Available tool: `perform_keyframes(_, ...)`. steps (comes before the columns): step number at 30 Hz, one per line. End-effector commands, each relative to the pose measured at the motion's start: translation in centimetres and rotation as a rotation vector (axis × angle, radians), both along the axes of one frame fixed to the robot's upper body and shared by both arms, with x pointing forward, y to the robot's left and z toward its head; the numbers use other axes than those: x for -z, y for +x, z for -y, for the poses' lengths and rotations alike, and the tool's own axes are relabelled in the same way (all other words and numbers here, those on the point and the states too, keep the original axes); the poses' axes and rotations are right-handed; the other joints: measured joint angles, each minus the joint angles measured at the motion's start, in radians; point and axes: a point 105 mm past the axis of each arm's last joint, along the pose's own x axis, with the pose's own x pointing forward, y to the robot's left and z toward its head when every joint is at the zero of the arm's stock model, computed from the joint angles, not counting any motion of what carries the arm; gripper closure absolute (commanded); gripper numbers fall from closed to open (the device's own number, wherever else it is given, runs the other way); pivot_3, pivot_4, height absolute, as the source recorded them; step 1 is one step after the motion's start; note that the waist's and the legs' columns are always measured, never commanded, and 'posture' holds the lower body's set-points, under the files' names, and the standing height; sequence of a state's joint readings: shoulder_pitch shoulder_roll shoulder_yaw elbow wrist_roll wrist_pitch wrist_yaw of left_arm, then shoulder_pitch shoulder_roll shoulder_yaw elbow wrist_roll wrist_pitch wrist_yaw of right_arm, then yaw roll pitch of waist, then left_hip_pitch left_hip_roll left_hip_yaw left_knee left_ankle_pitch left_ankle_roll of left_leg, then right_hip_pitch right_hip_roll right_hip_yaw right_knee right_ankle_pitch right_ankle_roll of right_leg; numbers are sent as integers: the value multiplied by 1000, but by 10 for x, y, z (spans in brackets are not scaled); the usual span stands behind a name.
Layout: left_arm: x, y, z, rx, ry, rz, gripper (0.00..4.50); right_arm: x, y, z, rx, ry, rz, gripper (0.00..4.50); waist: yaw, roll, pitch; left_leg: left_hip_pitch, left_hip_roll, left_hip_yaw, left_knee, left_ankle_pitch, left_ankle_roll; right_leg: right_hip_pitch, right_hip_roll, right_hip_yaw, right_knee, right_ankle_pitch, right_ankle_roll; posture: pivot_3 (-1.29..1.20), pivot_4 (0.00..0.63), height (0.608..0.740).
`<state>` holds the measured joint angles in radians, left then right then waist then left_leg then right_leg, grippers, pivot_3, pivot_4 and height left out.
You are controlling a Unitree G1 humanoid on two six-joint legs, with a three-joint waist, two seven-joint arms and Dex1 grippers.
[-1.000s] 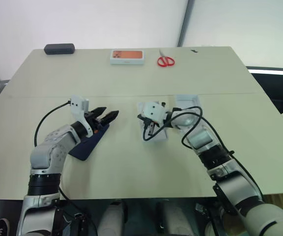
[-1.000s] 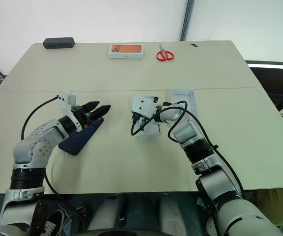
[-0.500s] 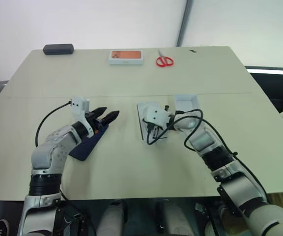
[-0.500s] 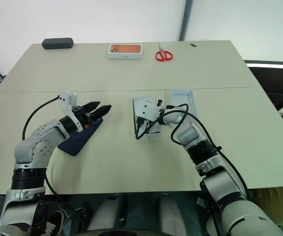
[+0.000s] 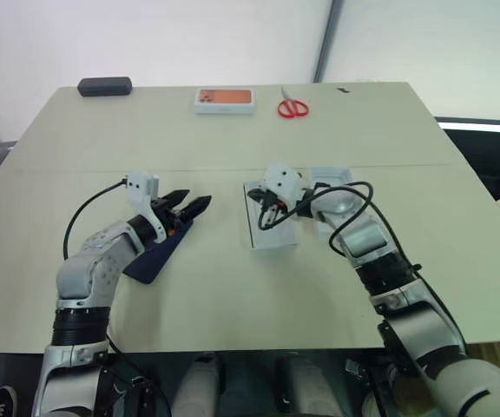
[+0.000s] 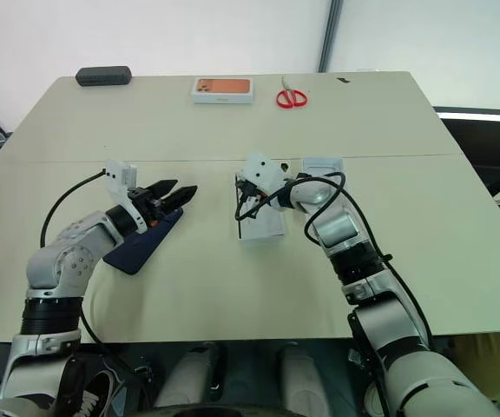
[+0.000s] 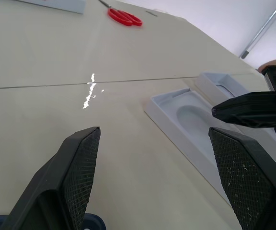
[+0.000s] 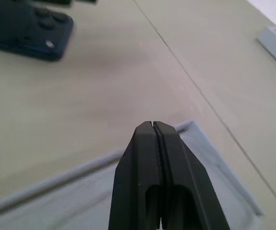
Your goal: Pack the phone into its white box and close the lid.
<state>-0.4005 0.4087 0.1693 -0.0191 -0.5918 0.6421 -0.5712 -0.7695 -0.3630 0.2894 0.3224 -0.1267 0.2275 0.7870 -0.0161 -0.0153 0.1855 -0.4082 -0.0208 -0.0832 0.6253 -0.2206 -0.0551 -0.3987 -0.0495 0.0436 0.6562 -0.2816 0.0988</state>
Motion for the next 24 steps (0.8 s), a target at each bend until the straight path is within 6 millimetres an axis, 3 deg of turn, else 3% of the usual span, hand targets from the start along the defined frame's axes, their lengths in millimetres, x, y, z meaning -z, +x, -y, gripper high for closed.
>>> perform_keyframes(1,-11,-1,5,18,16,51,665,4,2,7,-12,-92,50,4460,-2,0,0,0,0,1,0,0,0,0,0,0,0,0,0,0,150,740)
perform_keyframes(12,-12,1,5,14,17,56,665,35,-14,-11,-98,-170,22,4460,-14,0,0,0,1,0,-1,0,0,-1,1,0,0,0,0,0,150,740)
perform_keyframes(24,-10,-1,6,9,13,49,665,20,-14,-19,-93,-34,-13,4460,-27,0,0,0,1,-1,-1,0,0,-1,1,0,1,0,0,0,150,740)
